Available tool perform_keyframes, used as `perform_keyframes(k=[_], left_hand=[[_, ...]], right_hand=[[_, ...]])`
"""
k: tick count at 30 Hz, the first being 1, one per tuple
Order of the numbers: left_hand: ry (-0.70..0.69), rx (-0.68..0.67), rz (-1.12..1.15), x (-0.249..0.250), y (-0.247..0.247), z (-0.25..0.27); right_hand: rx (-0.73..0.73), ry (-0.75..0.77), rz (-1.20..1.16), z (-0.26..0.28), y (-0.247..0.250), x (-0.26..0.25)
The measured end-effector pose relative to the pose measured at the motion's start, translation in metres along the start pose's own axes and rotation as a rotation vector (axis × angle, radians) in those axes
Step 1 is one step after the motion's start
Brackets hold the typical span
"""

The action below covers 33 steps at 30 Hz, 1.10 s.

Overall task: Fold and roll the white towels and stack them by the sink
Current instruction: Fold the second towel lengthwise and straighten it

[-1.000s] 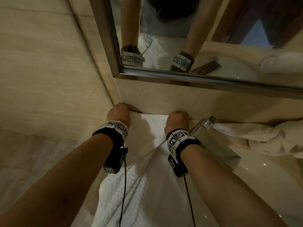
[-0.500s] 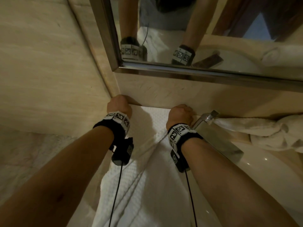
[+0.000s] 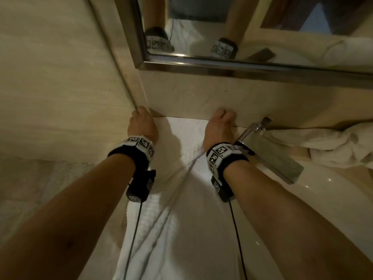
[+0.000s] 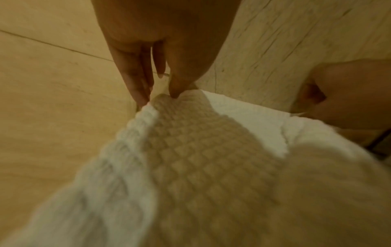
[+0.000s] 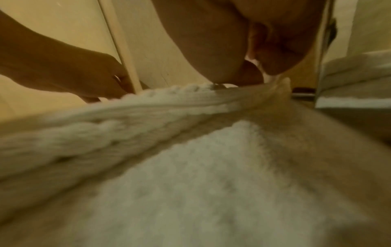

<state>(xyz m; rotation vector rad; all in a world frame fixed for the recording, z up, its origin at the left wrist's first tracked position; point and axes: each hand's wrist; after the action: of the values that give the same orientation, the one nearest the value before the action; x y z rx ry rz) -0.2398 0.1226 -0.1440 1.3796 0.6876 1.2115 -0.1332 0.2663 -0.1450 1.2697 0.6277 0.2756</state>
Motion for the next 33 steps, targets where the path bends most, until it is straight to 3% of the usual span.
perform_keyframes(k=[3, 9, 15, 22, 29, 33], left_hand=[[-0.058, -0.092, -0.034, 0.004, -0.004, 0.024], [-0.055, -0.240, -0.087, 0.001, 0.004, 0.074], [-0.023, -0.371, 0.104, -0.024, 0.021, 0.131], [-0.050, -0.579, -0.183, -0.065, 0.013, 0.186], [-0.118, -0.478, -0.364, -0.064, 0.016, 0.206], [-0.102, -0.404, -0.273, -0.066, 0.008, 0.226]], right_hand=[[-0.082, 0.120, 0.035, 0.034, 0.012, -0.007], [-0.419, 0.155, -0.069, 0.084, 0.003, -0.001], [-0.564, 0.158, -0.038, 0.104, 0.004, 0.031], [-0.529, 0.177, 0.124, 0.111, -0.001, 0.037], [-0.468, 0.161, 0.064, 0.132, -0.003, 0.041], [-0.474, 0.126, -0.015, 0.142, -0.004, 0.043]])
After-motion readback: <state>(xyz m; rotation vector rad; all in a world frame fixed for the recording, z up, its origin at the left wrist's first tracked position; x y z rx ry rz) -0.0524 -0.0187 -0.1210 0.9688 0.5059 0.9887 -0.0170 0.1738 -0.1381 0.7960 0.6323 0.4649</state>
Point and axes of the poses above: each hand's wrist, its own z-axis away from the middle knuckle, its own y-axis out of the back of the hand, x = y × z, and after that the axes turned 7 degrees about -y, right-handed
